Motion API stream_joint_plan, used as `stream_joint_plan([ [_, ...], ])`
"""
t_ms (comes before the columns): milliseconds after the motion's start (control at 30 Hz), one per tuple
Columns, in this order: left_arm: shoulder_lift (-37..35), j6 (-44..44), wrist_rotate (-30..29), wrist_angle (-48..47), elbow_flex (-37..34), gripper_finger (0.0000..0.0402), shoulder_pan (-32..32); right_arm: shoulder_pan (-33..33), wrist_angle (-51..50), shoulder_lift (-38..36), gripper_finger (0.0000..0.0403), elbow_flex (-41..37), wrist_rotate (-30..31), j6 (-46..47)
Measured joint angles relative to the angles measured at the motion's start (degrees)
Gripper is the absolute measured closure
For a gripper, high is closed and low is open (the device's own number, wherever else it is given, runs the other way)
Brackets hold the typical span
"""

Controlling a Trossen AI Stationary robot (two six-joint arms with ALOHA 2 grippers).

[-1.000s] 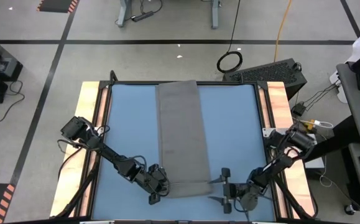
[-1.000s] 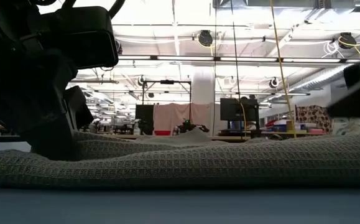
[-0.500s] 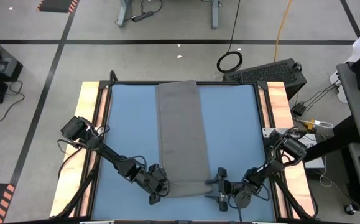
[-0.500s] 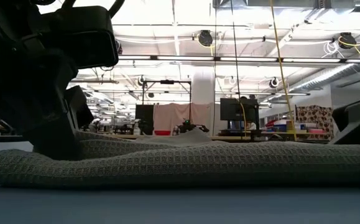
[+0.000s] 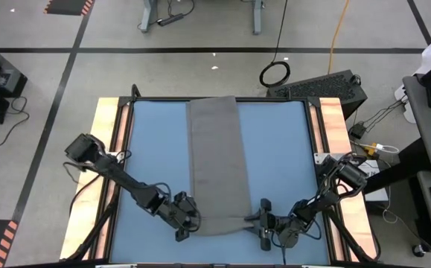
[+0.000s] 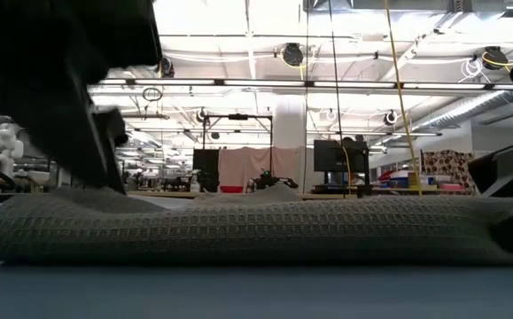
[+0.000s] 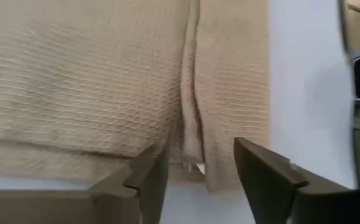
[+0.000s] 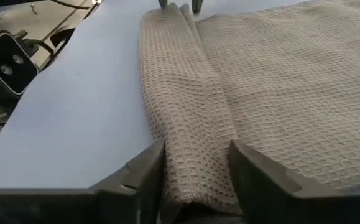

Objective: Roll towel
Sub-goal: Roll the gray towel

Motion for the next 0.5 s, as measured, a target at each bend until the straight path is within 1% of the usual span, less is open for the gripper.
stream_joint_plan([
  [100,-3.4,1.7,-2.3,1.2,0.0,0.0196,-1.4,0.0,-0.4,0.0,0.0258,0.0,-0.5,0.0],
  [133,-4.0,2.9,-4.2,2.8,0.1,0.0195,-2.3,0.0,-0.3,0.0,0.0264,0.0,-0.8,0.0],
  [233,-4.3,9.3,-13.0,9.0,0.1,0.0194,-6.0,0.0,-0.4,0.0,0.0277,0.0,-1.1,0.0],
  [333,-1.4,14.4,-19.5,14.8,0.2,0.0194,-10.0,0.0,-0.5,0.0,0.0285,0.0,-1.2,0.0],
  [400,1.3,15.3,-23.5,17.6,0.1,0.0194,-12.0,0.0,-0.5,0.0,0.0287,0.0,-1.2,0.0],
  [500,5.5,15.5,-26.7,19.4,0.8,0.0186,-13.9,0.0,-0.5,0.0,0.0288,0.0,-1.2,0.0],
])
